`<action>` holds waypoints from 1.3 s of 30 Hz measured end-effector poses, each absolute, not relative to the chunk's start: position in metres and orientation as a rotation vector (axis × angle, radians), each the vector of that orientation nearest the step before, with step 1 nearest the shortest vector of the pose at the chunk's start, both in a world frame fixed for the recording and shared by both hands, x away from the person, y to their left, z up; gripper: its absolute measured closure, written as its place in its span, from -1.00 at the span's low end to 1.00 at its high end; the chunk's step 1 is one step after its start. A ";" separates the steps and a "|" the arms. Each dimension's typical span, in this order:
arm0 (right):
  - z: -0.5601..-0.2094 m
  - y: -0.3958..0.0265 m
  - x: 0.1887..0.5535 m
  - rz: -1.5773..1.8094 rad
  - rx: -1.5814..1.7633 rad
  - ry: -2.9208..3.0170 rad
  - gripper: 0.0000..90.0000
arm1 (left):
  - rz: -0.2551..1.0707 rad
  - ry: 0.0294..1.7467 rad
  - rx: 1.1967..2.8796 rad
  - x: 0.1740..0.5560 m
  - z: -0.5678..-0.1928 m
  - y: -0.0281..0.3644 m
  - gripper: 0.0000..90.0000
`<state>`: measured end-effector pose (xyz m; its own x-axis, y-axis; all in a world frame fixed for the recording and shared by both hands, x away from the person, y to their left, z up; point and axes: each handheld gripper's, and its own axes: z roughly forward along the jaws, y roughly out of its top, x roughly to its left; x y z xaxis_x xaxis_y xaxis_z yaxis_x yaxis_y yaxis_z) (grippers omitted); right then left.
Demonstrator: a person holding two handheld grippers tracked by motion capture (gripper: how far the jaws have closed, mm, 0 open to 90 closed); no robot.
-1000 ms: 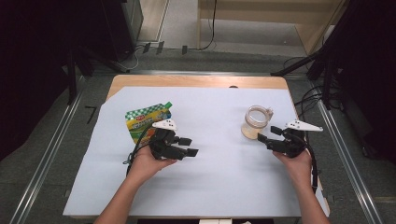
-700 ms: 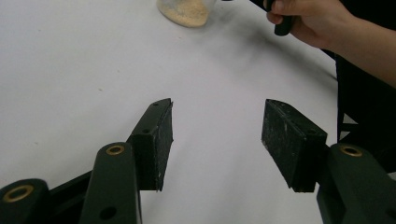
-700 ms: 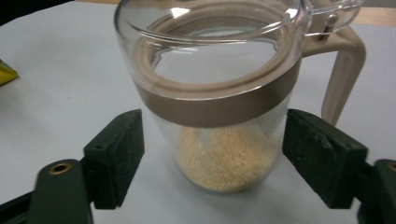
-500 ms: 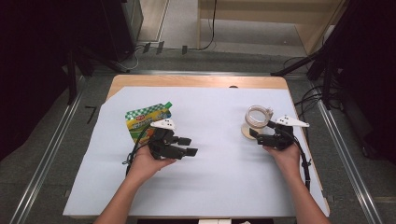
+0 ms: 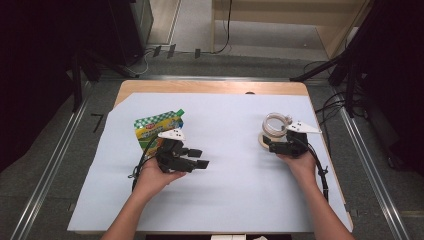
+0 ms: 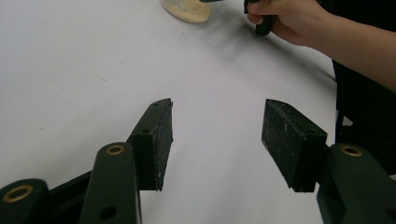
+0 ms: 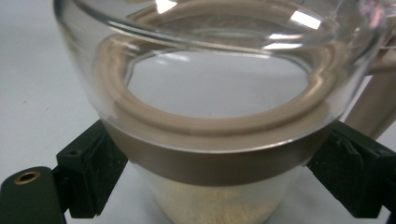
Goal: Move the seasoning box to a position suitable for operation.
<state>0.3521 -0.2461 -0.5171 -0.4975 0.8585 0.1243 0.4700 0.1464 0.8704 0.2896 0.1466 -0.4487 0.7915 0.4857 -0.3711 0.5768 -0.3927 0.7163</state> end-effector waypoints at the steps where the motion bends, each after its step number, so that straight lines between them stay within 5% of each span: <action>1: -0.517 -0.246 0.352 1.302 1.270 2.027 -0.77 | -0.125 0.789 2.060 0.290 -0.449 0.147 -0.02; 39: -0.494 -0.211 0.344 1.320 1.217 2.034 -0.74 | -0.115 0.832 2.037 0.286 -0.447 0.160 -0.03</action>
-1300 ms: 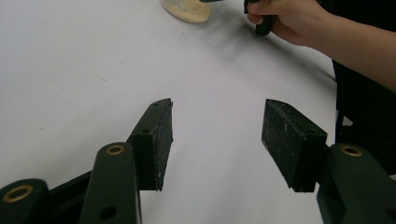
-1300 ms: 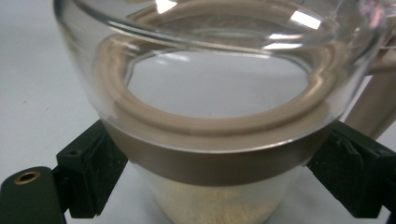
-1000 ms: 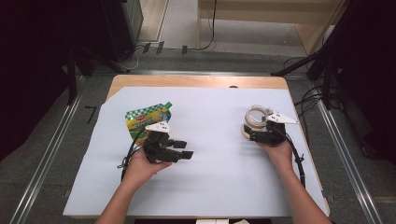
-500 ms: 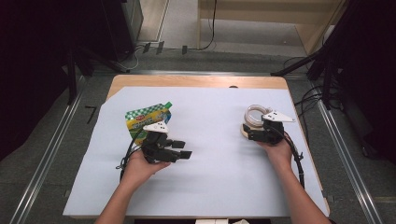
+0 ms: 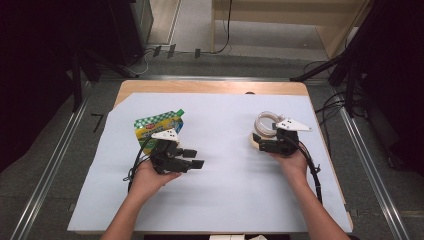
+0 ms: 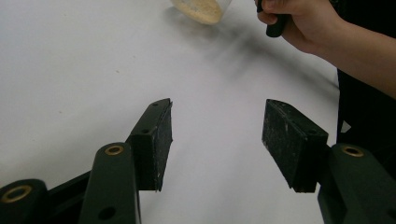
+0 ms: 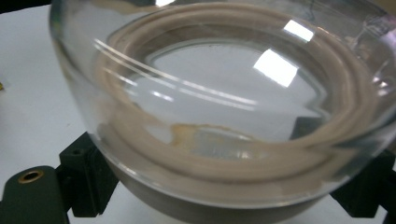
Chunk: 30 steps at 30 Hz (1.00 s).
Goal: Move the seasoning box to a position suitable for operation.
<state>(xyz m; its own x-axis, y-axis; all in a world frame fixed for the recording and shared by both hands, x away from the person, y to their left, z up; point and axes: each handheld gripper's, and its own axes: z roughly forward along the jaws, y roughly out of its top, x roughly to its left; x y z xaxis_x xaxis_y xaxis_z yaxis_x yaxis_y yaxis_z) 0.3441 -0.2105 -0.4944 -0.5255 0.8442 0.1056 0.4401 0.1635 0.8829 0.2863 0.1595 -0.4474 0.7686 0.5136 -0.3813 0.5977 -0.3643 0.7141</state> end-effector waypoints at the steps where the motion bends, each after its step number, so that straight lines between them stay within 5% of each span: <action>1: -0.494 -0.209 0.343 1.318 1.214 2.039 -0.74 | -0.112 0.834 2.035 0.287 -0.447 0.160 -0.04; 30: -0.492 -0.134 0.306 1.386 1.013 2.273 -0.74 | -0.103 0.847 2.018 0.287 -0.445 0.163 -0.04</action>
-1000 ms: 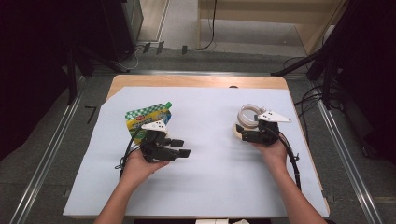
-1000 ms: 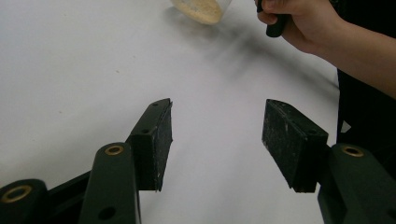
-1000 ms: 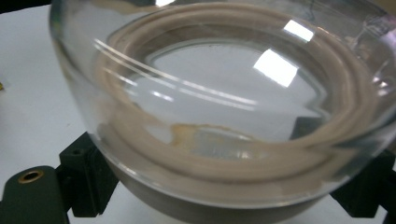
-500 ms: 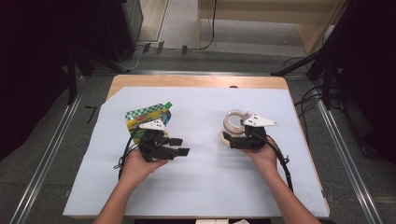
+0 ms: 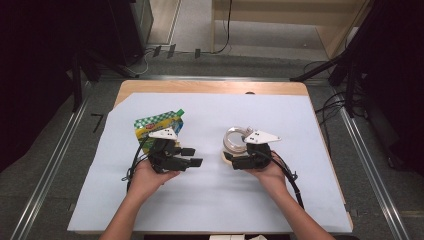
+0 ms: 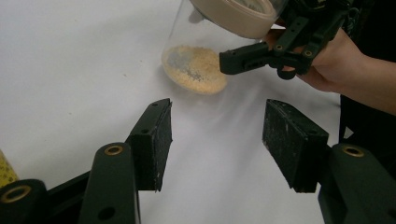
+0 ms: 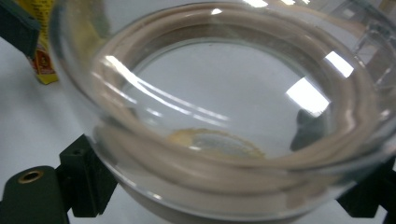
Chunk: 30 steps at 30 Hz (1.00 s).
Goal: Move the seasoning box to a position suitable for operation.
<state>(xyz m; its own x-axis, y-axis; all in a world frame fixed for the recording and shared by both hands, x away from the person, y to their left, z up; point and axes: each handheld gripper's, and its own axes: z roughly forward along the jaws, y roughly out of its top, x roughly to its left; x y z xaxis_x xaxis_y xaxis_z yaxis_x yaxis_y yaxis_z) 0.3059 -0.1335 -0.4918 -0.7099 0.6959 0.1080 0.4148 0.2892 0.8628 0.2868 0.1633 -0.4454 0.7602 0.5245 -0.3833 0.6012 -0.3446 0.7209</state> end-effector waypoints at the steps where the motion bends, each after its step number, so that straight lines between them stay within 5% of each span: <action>1: -0.492 -0.132 0.305 1.390 1.010 2.279 -0.74 | -0.108 0.852 2.015 0.287 -0.446 0.163 -0.04; 30: -0.493 -0.103 0.283 1.416 0.861 2.406 -0.89 | -0.117 0.867 2.011 0.288 -0.446 0.163 -0.04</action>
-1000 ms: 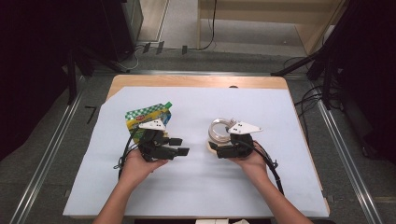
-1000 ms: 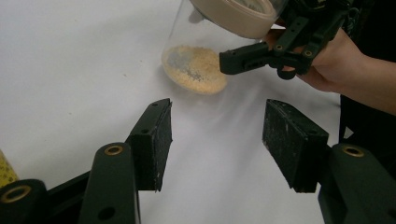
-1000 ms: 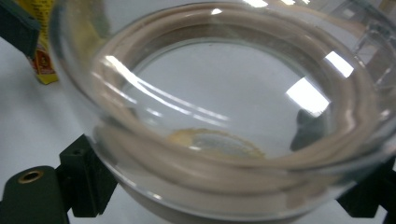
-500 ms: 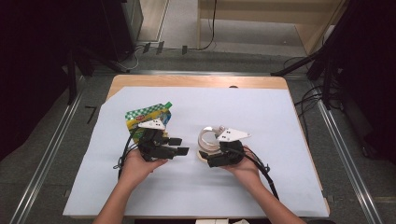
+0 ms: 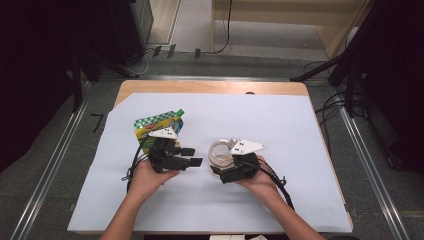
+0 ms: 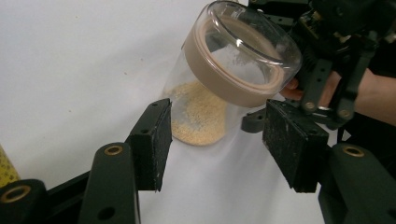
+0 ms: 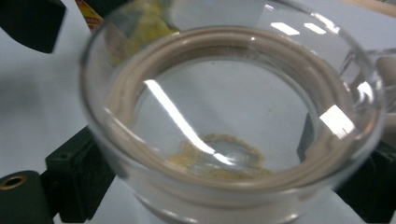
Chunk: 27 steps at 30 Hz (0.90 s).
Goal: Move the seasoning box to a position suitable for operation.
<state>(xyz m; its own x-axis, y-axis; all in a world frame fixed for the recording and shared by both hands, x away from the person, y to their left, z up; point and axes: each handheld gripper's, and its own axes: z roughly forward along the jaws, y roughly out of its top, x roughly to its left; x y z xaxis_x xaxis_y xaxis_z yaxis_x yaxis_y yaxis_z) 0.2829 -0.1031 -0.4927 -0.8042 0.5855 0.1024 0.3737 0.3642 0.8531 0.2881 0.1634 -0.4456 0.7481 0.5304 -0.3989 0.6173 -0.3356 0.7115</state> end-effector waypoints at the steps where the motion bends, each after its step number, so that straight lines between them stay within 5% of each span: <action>1: -0.492 -0.104 0.283 1.416 0.863 2.414 -0.90 | -0.116 0.868 2.011 0.288 -0.446 0.163 -0.04; 7: -0.485 -0.116 0.277 1.406 0.880 2.453 -0.88 | -0.113 0.861 2.009 0.289 -0.444 0.162 -0.04; 19: -0.464 -0.160 0.267 1.429 0.902 2.436 -0.42 | -0.128 0.859 2.022 0.292 -0.444 0.150 0.02; 20: -0.464 -0.163 0.268 1.418 0.905 2.427 -0.34 | -0.134 0.861 2.021 0.293 -0.444 0.150 0.02; 22: -0.463 -0.175 0.272 1.423 0.908 2.417 0.14 | -0.139 0.868 2.022 0.293 -0.445 0.148 0.11; 23: -0.463 -0.175 0.272 1.423 0.908 2.417 0.14 | -0.137 0.872 2.025 0.293 -0.445 0.148 0.11; 24: -0.465 -0.182 0.276 1.435 0.931 2.431 0.43 | -0.136 0.884 2.030 0.294 -0.446 0.147 0.22; 27: -0.468 -0.186 0.281 1.429 0.959 2.436 0.66 | -0.135 0.901 2.034 0.294 -0.446 0.146 0.37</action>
<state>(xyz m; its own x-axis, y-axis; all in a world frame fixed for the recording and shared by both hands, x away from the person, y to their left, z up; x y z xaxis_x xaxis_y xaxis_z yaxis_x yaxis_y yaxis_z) 0.2810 -0.1863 -0.4676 -0.7820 0.5977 0.1767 0.4460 0.3386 0.8285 0.2940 0.1458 -0.4464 0.7306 0.5467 -0.4090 0.6426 -0.3482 0.6825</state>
